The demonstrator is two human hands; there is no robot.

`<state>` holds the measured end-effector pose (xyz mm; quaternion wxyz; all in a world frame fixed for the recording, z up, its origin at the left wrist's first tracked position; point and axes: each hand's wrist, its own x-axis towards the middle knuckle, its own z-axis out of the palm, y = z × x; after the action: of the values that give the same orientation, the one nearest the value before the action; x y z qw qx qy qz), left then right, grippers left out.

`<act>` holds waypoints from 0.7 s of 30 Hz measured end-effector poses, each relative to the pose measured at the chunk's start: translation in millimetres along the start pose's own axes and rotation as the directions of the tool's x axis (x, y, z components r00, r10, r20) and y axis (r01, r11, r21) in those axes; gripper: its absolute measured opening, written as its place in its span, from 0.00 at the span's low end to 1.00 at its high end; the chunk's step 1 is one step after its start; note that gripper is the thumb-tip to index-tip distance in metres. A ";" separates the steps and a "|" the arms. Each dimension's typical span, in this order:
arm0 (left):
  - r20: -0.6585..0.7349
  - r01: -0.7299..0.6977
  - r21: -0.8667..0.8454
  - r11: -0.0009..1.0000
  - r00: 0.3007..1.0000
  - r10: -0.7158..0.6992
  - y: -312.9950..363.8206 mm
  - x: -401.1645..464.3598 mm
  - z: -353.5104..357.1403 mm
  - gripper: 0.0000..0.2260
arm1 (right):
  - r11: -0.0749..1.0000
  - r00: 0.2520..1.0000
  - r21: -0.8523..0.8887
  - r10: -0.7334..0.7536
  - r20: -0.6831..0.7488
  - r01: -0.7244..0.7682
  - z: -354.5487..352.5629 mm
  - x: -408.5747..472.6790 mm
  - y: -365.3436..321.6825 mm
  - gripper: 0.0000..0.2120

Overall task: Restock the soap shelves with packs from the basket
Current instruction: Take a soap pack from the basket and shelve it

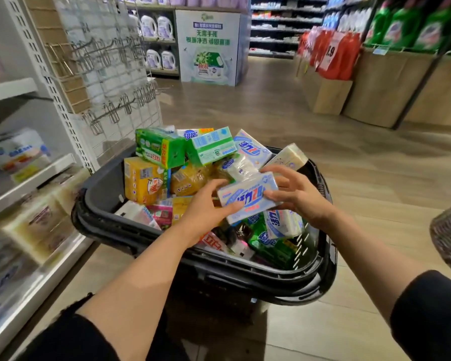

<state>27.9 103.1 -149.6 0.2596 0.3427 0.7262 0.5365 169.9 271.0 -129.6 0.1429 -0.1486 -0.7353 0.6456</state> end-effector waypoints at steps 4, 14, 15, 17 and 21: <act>-0.067 0.022 -0.070 0.997 0.997 -0.027 -8.8 3.9 -2.3 0.28 | 0.999 0.976 0.019 -0.031 -0.216 0.036 0.7 5.1 0.8 0.15; -0.199 -0.023 -0.033 0.999 0.980 0.016 -9.3 2.3 -6.6 0.30 | 0.755 0.869 -0.495 0.198 -0.453 -0.430 0.4 25.1 18.6 0.31; -0.211 -0.020 -0.049 0.999 0.978 0.010 -10.0 2.9 -7.3 0.30 | 0.711 0.872 -0.538 0.228 -0.432 -0.452 1.6 26.2 19.6 0.33; -0.228 -0.011 -0.083 0.997 0.974 -0.009 -11.9 4.6 -8.7 0.30 | 0.664 0.876 -0.592 0.223 -0.428 -0.458 -0.1 28.3 23.0 0.33; -0.248 -0.005 -0.112 0.994 0.969 -0.023 -15.4 7.7 -9.7 0.31 | 0.669 0.884 -0.622 0.119 -0.452 -0.408 -3.8 28.5 30.4 0.28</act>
<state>12.4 100.4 -161.6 0.1877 0.2542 0.7234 0.6139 146.4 289.7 -158.8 0.1160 -0.4181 -0.8529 0.2905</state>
